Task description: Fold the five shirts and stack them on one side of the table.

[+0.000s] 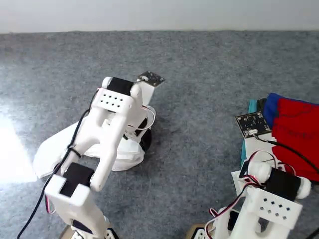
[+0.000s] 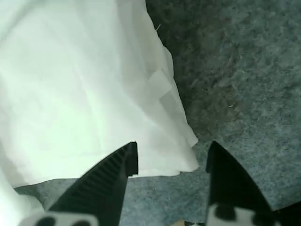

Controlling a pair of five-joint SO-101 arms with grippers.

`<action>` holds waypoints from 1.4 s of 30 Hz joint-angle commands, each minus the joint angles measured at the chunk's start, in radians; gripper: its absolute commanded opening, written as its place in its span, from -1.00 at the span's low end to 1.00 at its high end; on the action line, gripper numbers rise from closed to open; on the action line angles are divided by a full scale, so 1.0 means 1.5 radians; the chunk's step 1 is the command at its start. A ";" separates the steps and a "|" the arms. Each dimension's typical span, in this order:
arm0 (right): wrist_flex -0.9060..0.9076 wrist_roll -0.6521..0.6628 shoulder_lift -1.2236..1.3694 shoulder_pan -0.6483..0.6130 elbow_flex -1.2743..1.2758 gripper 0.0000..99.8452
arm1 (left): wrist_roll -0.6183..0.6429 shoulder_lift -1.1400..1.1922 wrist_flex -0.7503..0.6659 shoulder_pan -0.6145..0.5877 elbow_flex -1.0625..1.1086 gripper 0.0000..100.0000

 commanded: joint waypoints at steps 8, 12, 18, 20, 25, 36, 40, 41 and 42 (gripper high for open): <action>0.004 -0.006 -0.007 -0.006 -0.024 -0.98 | 0.002 0.009 -0.004 -0.012 -0.023 -0.61; 0.004 -0.006 -0.007 -0.006 -0.024 -0.98 | 0.002 0.005 -0.007 -0.012 -0.023 -0.70; 0.004 -0.006 -0.007 -0.006 -0.024 -0.98 | 0.000 0.009 -0.007 -0.011 -0.023 -0.82; 0.004 -0.006 -0.007 -0.006 -0.024 -0.98 | 0.000 0.009 -0.006 -0.008 -0.023 -0.85; 0.004 -0.006 -0.007 -0.006 -0.024 -0.98 | 0.000 0.010 -0.004 -0.006 -0.021 -0.85; 0.004 -0.006 -0.007 -0.006 -0.024 -0.98 | 0.002 0.011 -0.001 0.019 -0.020 -0.66; 0.004 -0.006 -0.007 -0.006 -0.024 -0.98 | 0.002 0.011 -0.002 0.016 -0.018 -0.66; 0.004 -0.006 -0.007 -0.006 -0.024 -0.98 | 0.002 0.011 -0.003 0.016 -0.012 -0.66; 0.004 -0.006 -0.007 -0.006 -0.024 -0.98 | 0.002 0.011 -0.007 0.017 -0.005 -0.66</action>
